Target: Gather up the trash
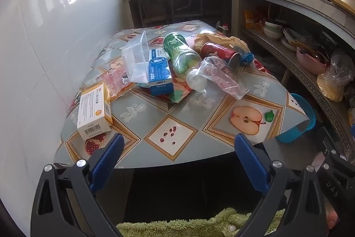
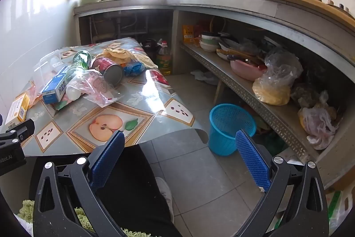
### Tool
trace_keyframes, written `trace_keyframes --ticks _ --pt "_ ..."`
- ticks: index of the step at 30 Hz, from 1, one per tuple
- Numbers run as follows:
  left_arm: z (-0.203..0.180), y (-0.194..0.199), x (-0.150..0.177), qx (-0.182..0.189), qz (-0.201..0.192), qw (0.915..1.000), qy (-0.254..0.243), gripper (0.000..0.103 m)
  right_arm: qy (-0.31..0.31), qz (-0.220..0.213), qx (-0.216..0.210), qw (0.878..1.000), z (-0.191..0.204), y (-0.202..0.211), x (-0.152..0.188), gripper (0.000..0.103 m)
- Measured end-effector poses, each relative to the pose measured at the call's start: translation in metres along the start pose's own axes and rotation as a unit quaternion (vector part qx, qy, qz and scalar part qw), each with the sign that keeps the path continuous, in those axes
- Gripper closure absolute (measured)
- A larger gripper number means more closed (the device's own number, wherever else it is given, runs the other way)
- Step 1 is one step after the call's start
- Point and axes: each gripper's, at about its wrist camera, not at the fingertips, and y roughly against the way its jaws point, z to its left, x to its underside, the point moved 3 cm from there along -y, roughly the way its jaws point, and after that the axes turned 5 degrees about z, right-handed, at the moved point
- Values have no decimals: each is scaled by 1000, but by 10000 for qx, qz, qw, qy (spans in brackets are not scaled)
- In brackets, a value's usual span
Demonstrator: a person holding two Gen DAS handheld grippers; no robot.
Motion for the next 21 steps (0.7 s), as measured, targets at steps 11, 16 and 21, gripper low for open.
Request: trace_keyframes --ticks 11,16,21 --pt "2 -2 5 13 -17 10000 -1 6 14 -27 13 10000 1 3 0 8" --pt "3 -2 3 6 26 10000 29 6 17 -29 15 10000 0 3 0 8" --pt "4 -8 4 6 66 9999 77 6 22 -32 19 10000 1 4 -1 8"
